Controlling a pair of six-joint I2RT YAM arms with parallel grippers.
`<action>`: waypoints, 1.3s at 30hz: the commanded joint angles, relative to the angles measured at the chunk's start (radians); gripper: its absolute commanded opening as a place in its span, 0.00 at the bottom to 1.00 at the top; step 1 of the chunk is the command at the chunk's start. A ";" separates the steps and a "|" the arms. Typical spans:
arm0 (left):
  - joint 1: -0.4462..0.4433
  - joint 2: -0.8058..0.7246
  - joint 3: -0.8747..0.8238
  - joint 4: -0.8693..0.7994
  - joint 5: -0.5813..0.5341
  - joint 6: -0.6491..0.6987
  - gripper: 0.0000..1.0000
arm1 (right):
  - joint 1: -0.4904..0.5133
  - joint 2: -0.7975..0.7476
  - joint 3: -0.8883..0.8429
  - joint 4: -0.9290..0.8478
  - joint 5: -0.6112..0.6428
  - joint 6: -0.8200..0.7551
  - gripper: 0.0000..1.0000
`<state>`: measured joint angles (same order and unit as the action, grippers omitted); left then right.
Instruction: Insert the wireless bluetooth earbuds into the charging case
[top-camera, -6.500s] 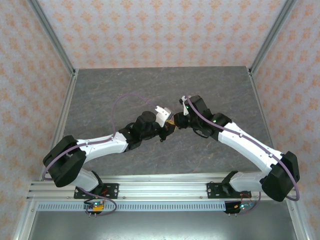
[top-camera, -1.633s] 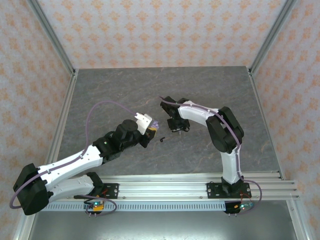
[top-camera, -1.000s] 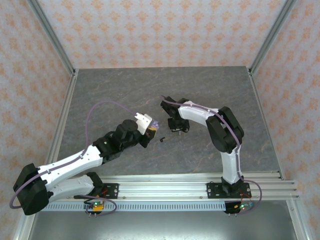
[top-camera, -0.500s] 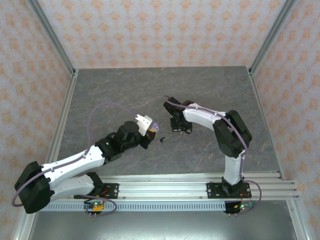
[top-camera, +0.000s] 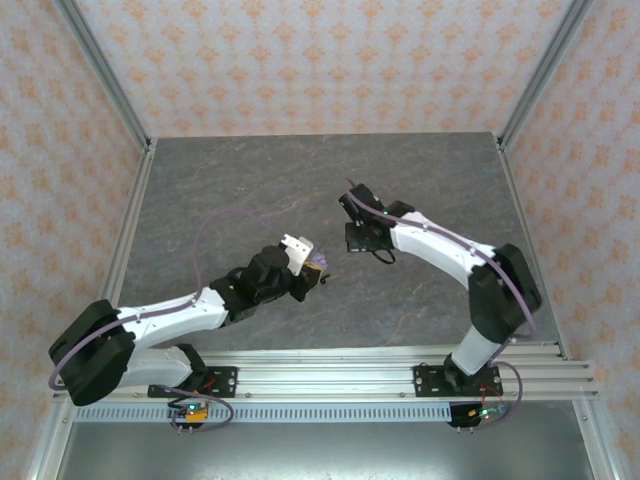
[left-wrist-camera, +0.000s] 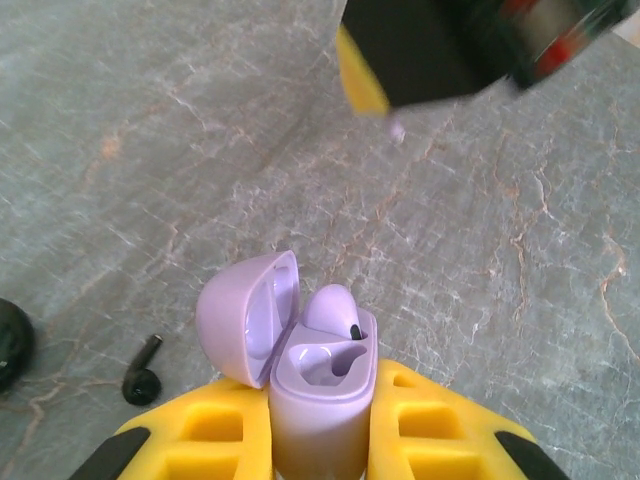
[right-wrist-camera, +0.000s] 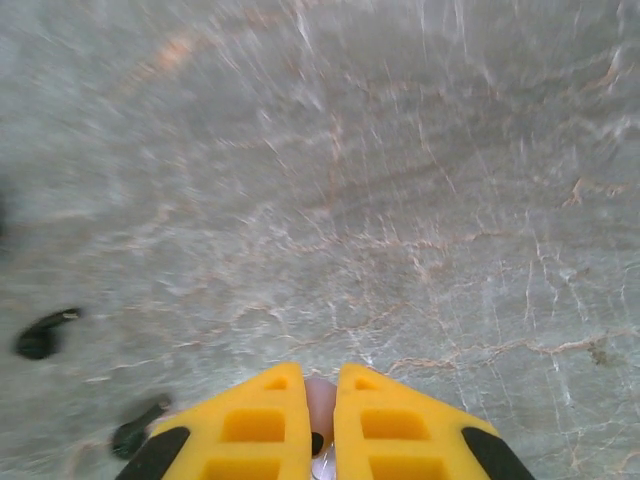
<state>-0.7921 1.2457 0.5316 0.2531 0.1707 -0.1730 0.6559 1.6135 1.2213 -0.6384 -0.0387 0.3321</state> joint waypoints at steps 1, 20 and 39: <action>-0.008 0.021 -0.038 0.195 0.027 -0.014 0.06 | 0.010 -0.099 -0.040 0.078 -0.037 -0.018 0.10; -0.008 0.153 -0.005 0.535 0.095 -0.048 0.06 | 0.074 -0.410 -0.193 0.338 -0.187 -0.075 0.10; -0.007 0.169 0.085 0.529 0.134 -0.152 0.06 | 0.077 -0.418 -0.220 0.357 -0.183 -0.084 0.11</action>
<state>-0.7921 1.4296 0.5903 0.7639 0.2897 -0.3141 0.7261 1.2129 1.0130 -0.3050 -0.2359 0.2672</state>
